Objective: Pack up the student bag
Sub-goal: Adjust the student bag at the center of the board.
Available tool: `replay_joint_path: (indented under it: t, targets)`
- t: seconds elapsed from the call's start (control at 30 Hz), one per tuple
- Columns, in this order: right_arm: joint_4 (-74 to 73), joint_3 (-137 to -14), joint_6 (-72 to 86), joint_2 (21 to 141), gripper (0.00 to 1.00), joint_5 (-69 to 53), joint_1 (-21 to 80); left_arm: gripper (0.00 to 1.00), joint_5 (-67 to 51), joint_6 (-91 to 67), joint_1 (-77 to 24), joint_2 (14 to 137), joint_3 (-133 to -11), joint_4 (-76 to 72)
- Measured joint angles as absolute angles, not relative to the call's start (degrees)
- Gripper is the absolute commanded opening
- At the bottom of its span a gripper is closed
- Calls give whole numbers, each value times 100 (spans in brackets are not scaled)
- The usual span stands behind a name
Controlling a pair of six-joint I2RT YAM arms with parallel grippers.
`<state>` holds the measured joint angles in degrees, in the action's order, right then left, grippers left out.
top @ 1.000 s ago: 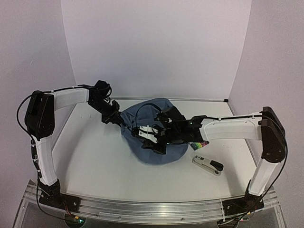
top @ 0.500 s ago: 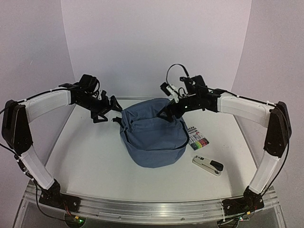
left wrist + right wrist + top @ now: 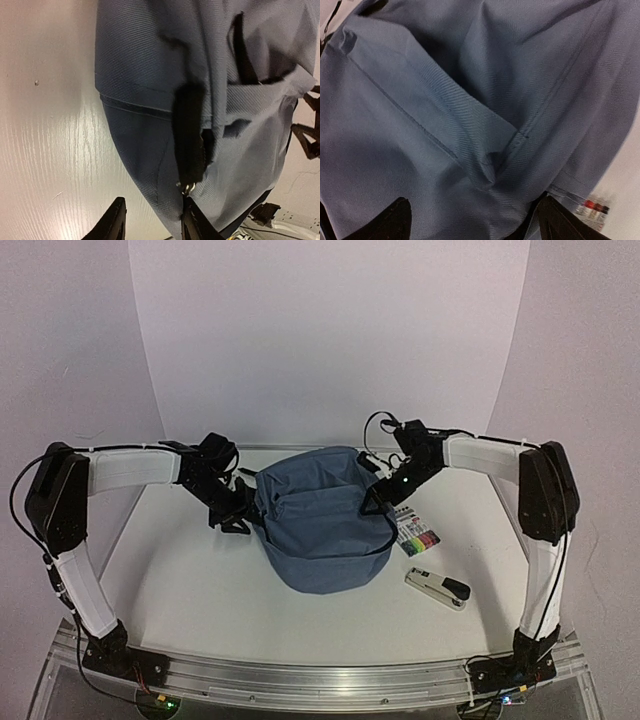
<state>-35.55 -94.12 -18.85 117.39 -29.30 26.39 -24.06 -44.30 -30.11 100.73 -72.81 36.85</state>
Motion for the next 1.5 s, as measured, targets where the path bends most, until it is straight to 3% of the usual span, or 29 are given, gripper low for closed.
replay_joint_path:
  t: [0.13,0.33,0.4,0.53,0.63,0.83,1.07,1.23,1.5]
  targets:
    - [-3745,-9344,-1946,11850,80,-3336,2679,10,-2398,-4418,-2969,10349,-7413,3720]
    - [-3811,-8861,-1902,11721,80,-3751,3178,7,-2374,-4221,-2491,10760,-7854,3881]
    - [-3881,-8724,-1814,11631,80,-3913,3560,14,-2350,-4121,-2224,10944,-8115,3930]
    - [-3964,-8665,-1671,11500,84,-4479,4361,45,-2250,-3798,-1877,11315,-8837,4116]
    - [-4105,-8851,-1614,11365,86,-4769,4633,57,-2174,-3503,-1850,11369,-9303,4291]
    - [-4093,-10043,-1488,11300,87,-4685,3792,65,-2193,-3172,-1995,11027,-9479,4508]
    - [-3865,-11055,-1452,11920,86,-3742,3159,64,-2090,-3332,-2212,10377,-8459,4736]
    - [-3866,-10860,-1476,12524,85,-3503,3268,56,-1857,-3597,-2224,10035,-7914,5080]
    - [-3507,-9451,-1494,11974,81,-3896,3377,24,-1774,-3554,-2217,10403,-8033,5113]
